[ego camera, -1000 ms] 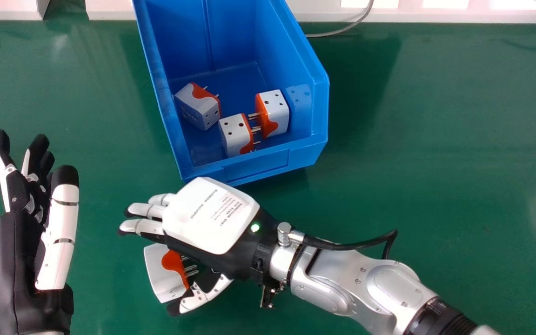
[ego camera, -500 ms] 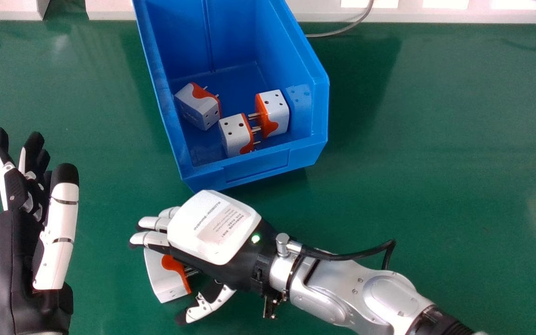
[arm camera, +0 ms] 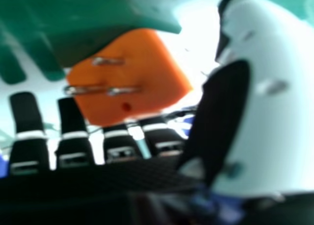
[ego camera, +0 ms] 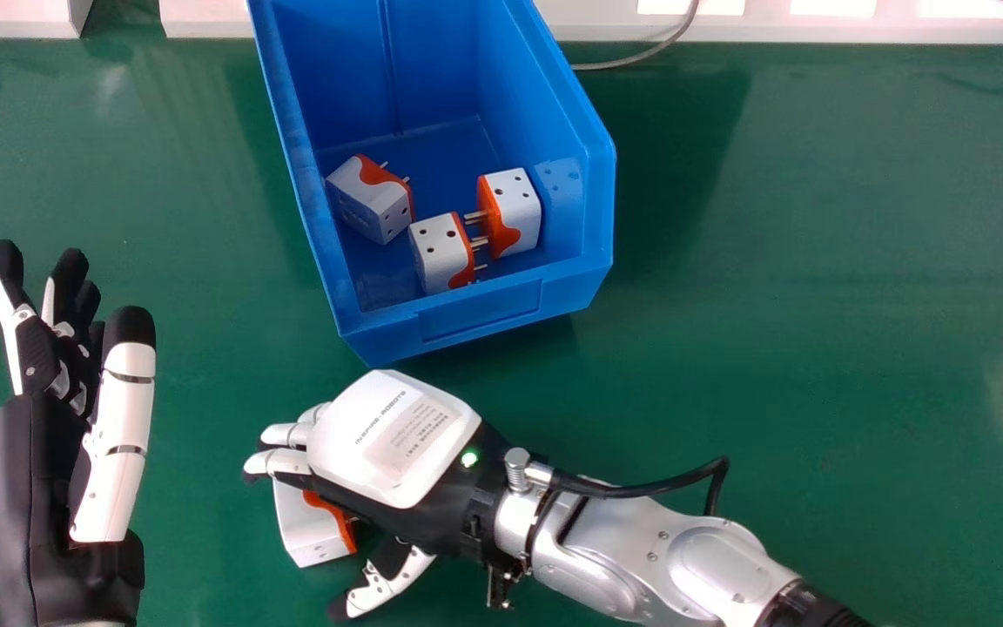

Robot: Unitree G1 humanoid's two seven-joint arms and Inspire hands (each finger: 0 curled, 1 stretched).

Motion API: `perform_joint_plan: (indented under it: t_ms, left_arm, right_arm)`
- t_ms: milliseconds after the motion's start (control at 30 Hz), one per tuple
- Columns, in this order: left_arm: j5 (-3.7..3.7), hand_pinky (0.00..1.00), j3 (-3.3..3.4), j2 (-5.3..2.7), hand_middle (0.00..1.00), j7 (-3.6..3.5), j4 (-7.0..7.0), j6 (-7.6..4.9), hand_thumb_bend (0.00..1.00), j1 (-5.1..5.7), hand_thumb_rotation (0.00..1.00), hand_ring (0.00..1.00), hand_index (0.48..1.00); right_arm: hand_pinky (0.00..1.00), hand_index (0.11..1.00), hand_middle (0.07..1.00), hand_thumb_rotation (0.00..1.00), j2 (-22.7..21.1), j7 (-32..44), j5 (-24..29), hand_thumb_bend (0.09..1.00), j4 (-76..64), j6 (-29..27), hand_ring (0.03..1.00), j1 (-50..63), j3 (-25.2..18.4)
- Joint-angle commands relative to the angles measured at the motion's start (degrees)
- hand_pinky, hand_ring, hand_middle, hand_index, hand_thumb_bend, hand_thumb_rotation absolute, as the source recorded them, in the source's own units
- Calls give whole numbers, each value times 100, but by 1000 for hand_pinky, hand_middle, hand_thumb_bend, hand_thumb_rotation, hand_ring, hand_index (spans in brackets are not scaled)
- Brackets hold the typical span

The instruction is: Pick all objects and put in blue box

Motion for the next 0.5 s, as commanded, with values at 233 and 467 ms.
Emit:
perform_joint_plan:
  t_ms: [233,467]
  left_arm:
    - [-23,1000,4,6,981,-40,-166,-108,371,29,674,987,971]
    - [-84,994,12,-31,983,-75,-206,-175,395,80,662,985,968]
  right_arm:
    - [326,520,487,47,323,-808,316,514,513,78,397,-243,-163]
    - [203,520,428,5,540,82,1037,509,840,155,279,-404,-414]
